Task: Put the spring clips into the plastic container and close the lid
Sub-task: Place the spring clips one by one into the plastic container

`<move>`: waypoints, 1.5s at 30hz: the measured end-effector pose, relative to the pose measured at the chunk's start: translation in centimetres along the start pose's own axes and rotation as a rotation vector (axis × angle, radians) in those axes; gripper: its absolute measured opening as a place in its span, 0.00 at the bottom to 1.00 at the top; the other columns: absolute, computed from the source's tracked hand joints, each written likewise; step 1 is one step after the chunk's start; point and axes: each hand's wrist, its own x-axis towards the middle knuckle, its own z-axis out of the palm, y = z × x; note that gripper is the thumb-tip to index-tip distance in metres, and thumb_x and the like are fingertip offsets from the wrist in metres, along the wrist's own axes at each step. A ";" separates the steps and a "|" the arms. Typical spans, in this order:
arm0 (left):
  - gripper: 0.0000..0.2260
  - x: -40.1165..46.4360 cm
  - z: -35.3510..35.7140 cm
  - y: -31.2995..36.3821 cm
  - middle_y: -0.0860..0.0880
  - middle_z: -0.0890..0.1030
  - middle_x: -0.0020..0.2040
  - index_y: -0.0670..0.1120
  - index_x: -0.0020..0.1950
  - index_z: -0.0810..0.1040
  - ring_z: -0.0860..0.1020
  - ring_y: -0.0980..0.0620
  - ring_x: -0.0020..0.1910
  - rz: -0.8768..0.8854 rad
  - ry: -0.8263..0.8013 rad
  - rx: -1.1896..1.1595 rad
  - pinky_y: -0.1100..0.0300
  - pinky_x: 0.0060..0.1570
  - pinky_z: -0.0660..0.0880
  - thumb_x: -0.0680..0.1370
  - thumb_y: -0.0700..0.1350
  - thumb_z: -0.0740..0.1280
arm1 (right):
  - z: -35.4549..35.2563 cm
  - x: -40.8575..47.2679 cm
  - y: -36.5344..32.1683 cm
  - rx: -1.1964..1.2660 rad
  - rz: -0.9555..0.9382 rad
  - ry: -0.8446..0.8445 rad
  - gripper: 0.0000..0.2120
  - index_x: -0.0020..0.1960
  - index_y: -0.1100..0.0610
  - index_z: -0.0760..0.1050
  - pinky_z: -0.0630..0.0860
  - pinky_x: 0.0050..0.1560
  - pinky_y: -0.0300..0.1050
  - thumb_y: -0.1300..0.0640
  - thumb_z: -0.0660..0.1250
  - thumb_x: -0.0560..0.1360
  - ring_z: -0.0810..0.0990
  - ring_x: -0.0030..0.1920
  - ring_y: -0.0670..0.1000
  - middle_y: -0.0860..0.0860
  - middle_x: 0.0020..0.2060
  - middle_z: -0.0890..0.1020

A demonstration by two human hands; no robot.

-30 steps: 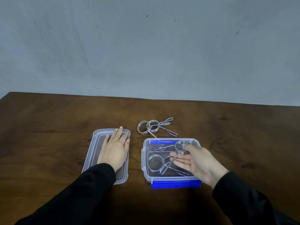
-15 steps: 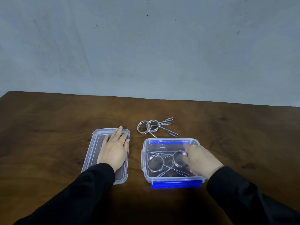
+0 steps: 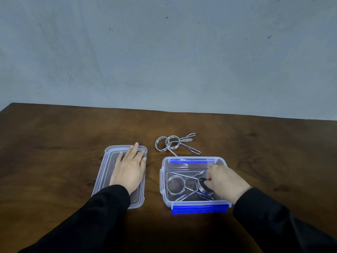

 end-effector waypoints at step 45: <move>0.22 -0.1 0.2 0.0 0.49 0.60 0.80 0.51 0.75 0.69 0.59 0.52 0.78 0.005 0.046 -0.020 0.49 0.77 0.53 0.84 0.54 0.48 | -3.5 12.5 -3.5 0.031 -0.318 0.134 0.09 0.56 0.57 0.78 0.73 0.44 0.49 0.55 0.68 0.78 0.79 0.44 0.55 0.54 0.45 0.83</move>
